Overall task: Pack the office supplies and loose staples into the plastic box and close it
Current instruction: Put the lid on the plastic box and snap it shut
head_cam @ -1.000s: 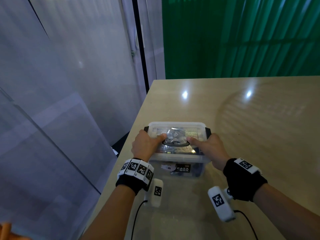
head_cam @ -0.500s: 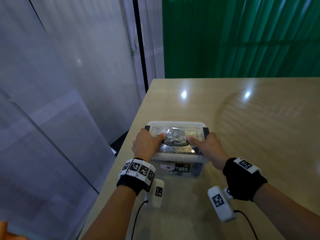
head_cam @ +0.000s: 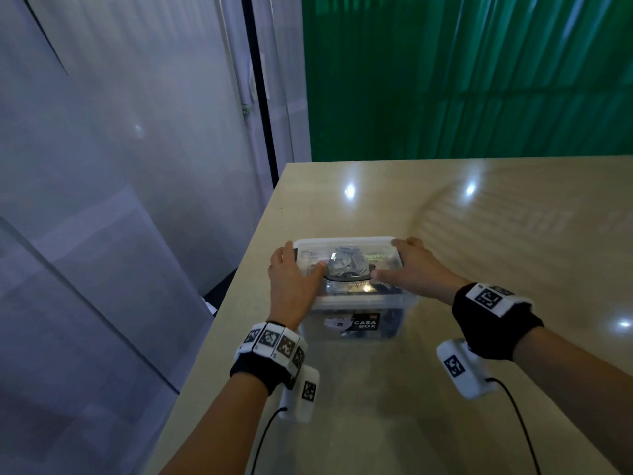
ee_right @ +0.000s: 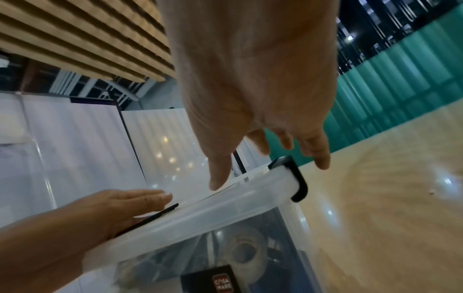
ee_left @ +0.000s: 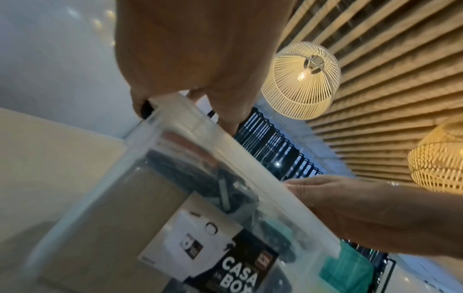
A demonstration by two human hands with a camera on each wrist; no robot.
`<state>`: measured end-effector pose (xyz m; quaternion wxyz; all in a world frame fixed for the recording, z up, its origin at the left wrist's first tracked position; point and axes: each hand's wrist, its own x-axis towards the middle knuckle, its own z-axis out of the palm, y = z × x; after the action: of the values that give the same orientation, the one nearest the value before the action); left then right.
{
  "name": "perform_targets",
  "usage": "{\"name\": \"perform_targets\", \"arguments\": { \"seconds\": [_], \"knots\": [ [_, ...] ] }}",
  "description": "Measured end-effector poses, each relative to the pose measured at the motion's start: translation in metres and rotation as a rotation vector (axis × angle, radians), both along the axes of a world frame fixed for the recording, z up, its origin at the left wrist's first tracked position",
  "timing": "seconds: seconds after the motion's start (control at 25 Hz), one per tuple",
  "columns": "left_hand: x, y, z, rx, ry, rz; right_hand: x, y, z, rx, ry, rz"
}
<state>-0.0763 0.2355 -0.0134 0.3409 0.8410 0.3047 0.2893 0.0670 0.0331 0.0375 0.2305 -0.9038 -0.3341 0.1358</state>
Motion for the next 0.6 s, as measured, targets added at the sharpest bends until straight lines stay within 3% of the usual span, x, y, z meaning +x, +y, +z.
{"name": "perform_targets", "arguments": {
  "seconds": [0.16, 0.6],
  "knots": [
    [0.014, -0.022, 0.001, 0.14, 0.091, -0.09, 0.003, -0.018, 0.014, -0.087, 0.051, 0.141],
    [0.095, -0.094, 0.025, 0.197, 0.536, -0.251, 0.064, -0.093, 0.03, -0.231, 0.063, 0.096]
  ]
}}
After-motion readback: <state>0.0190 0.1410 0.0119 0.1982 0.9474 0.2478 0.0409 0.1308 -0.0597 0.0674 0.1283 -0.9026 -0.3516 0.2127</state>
